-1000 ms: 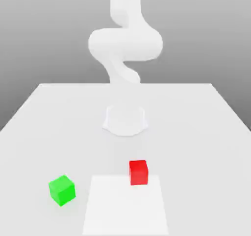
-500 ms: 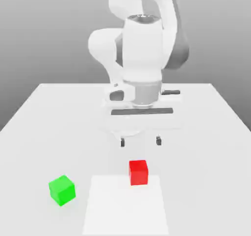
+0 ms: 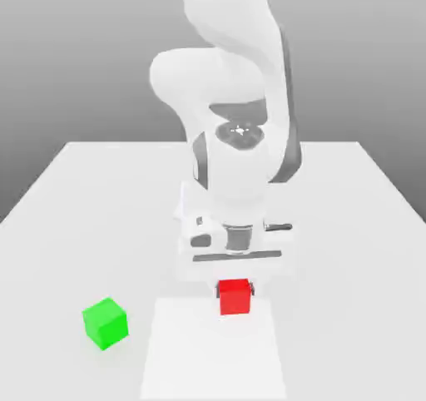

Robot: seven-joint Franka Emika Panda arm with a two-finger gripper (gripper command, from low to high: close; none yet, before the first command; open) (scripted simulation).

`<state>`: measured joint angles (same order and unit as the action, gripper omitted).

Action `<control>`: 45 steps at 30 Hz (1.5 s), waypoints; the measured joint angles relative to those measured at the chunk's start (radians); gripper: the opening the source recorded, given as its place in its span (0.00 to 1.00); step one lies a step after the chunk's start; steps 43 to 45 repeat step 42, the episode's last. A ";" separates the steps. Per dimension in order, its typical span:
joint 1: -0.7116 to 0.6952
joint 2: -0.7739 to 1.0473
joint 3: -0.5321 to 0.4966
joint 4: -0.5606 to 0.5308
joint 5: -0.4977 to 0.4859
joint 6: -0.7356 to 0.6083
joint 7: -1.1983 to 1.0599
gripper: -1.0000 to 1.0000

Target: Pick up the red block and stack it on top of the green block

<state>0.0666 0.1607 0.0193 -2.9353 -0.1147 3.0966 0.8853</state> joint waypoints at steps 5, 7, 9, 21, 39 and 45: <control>0.000 -0.014 -0.001 -0.001 -0.008 -0.012 0.007 0.00; 0.000 -0.014 -0.001 -0.001 -0.010 -0.012 0.009 0.00; 0.007 -0.139 0.011 -0.016 0.043 -0.122 -0.028 0.00; -0.139 -0.249 -0.179 0.136 0.116 -0.384 -0.080 0.00; -0.295 -0.065 -0.216 0.245 0.170 -0.312 -0.118 1.00; -0.305 -0.170 -0.221 0.240 0.113 -0.410 -0.077 1.00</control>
